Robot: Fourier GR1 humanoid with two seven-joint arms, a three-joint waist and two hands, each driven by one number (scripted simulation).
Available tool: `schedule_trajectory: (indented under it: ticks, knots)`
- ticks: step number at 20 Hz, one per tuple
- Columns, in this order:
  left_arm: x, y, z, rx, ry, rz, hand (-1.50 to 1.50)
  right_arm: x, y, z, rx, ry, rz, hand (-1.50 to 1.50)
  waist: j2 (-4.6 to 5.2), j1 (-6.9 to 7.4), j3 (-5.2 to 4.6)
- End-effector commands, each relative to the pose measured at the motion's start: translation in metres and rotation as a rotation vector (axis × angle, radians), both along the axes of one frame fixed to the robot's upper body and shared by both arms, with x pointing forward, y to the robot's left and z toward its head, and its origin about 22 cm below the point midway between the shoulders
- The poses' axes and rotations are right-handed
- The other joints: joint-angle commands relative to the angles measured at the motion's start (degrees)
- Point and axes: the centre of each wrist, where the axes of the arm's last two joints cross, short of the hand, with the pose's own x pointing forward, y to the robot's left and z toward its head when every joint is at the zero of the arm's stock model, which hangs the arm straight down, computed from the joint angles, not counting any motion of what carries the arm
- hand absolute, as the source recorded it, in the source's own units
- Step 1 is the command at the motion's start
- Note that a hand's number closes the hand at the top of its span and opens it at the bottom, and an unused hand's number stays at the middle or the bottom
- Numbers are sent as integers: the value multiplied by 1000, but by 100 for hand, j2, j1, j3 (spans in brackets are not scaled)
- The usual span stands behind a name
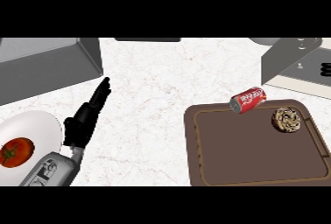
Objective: Pick the cupcake from the tray and place it in the tiered shelf
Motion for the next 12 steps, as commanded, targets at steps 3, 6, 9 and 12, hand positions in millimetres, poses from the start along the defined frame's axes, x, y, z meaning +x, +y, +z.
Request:
schedule_trajectory:
  ticks: [3,6,9,12]
  knots:
    - [-8,-18,-3,12,-7,-7,0,17,-6,55,-190,5,111,-150,-52,32,-32]
    - [-8,-6,-11,21,2,11,0,27,17,78,-345,29,192,-150,-82,-56,-44]
    - [-7,5,-6,10,15,20,0,29,42,85,-539,80,289,-150,-100,-51,-49]
    - [3,-5,-4,3,20,38,0,20,49,92,-684,55,330,-150,-106,-201,-47]
